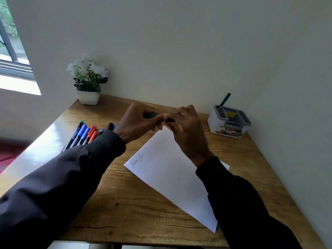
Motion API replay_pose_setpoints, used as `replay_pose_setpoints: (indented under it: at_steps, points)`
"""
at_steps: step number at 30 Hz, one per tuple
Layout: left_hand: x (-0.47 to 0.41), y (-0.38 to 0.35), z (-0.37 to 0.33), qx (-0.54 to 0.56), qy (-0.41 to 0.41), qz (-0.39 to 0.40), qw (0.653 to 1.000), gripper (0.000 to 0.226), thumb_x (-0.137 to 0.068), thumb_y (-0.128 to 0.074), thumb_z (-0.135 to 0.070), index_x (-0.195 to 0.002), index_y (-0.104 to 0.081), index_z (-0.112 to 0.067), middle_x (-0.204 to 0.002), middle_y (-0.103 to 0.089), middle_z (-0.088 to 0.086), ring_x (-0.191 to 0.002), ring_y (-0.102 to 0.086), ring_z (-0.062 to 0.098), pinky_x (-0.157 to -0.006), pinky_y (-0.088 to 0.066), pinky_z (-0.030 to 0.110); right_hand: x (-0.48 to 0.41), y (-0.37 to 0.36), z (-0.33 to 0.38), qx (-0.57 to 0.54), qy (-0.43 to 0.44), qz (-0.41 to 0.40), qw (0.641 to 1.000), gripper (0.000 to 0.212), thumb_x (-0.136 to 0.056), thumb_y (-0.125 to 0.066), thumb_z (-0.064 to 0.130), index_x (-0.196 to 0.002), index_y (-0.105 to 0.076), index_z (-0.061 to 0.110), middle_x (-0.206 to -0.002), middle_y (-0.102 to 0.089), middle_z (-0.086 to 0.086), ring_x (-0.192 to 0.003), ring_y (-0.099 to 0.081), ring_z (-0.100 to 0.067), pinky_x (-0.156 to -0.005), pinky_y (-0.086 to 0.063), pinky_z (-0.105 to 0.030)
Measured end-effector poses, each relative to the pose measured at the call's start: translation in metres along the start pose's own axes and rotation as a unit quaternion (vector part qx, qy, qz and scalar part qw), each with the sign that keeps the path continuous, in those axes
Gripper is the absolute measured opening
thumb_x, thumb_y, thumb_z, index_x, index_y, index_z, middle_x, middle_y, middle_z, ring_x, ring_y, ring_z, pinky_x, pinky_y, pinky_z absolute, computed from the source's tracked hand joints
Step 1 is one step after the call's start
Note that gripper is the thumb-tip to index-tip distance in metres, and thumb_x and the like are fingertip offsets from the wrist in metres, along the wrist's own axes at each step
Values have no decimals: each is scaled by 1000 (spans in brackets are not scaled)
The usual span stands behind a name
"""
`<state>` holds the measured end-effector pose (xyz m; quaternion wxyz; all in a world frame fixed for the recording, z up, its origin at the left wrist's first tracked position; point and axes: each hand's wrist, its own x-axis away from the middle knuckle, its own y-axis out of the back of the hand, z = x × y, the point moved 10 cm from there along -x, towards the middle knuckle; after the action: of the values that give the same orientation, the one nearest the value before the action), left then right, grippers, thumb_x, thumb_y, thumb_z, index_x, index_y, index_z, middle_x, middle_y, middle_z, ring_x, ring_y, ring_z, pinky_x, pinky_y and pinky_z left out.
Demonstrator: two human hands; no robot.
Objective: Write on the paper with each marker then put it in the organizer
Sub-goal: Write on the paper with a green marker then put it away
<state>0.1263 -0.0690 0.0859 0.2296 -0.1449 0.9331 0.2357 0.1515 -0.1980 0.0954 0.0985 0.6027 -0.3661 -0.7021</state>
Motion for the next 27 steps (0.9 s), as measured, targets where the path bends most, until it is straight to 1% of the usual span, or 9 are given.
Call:
replay_pose_setpoints:
  at_steps: [2, 5, 8, 10, 13, 17, 19, 23, 27]
  points:
    - [-5, -1, -4, 22, 3, -17, 1000, 20, -92, -70, -30, -77, -77, -20, -64, -72, -6, -55, -65, 11, -55, -52, 20, -3, 4, -14, -28, -29, -9, 999, 20, -93, -74, 11, -112, -74, 4, -97, -73, -9, -91, -60, -23, -75, -49, -27]
    - [-14, 3, -5, 67, 15, -50, 996, 36, -94, -64, -37, -82, -77, -5, -68, -74, 5, -59, -66, 15, -60, -56, 26, -3, 13, -61, -90, -164, -21, 982, 35, -92, -74, 8, -127, -65, 9, -100, -71, -6, -91, -66, -14, -79, -59, -31]
    - [-19, 2, 3, 90, 40, -62, 993, 41, -96, -62, -39, -83, -76, -2, -70, -73, 13, -62, -66, 19, -64, -57, 30, -1, 29, -109, -159, -269, -49, 949, 59, -92, -73, 4, -144, -47, 17, -95, -67, 4, -86, -65, 4, -73, -52, -7]
    - [-22, -2, 8, 91, 46, -60, 993, 42, -96, -61, -39, -82, -77, -3, -69, -72, 14, -61, -65, 18, -63, -56, 27, -1, 44, -140, -176, -309, -84, 931, 63, -90, -75, 3, -144, -46, 18, -96, -67, 0, -85, -65, 4, -68, -49, -3]
    - [-24, -10, 15, 86, 42, -49, 994, 41, -97, -59, -38, -83, -77, -4, -68, -73, 11, -60, -66, 18, -60, -54, 22, 1, 58, -180, -144, -349, -110, 919, 54, -89, -78, 6, -136, -54, 13, -98, -71, -5, -83, -68, -2, -70, -53, -8]
    - [-26, -13, 34, 97, 66, -56, 991, 42, -98, -58, -37, -82, -77, -3, -68, -72, 13, -57, -64, 18, -57, -52, 19, 14, 68, -236, -136, -422, -154, 883, 25, -90, -76, 15, -112, -67, 8, -96, -74, -6, -85, -75, -19, -80, -64, -44]
    - [-24, -11, 47, 92, 83, -60, 991, 42, -99, -58, -38, -82, -77, -4, -68, -73, 11, -57, -64, 17, -57, -51, 20, 18, 72, -258, -136, -439, -172, 871, 20, -89, -76, 17, -104, -70, 6, -93, -76, -7, -80, -77, -20, -75, -65, -46]
    - [-23, -6, 61, 74, 82, -64, 992, 39, -100, -56, -35, -83, -77, -5, -68, -73, 9, -57, -66, 18, -55, -51, 21, 22, 76, -286, -140, -468, -185, 853, 15, -91, -75, 12, -97, -72, -1, -85, -76, -13, -70, -77, -17, -70, -66, -38]
    - [-23, -10, 65, 72, 78, -60, 992, 39, -100, -55, -34, -85, -77, -5, -69, -73, 9, -58, -66, 18, -56, -51, 19, 23, 59, -303, -113, -491, -135, 853, 11, -87, -80, 12, -86, -74, 2, -80, -76, -15, -70, -77, -21, -73, -66, -42]
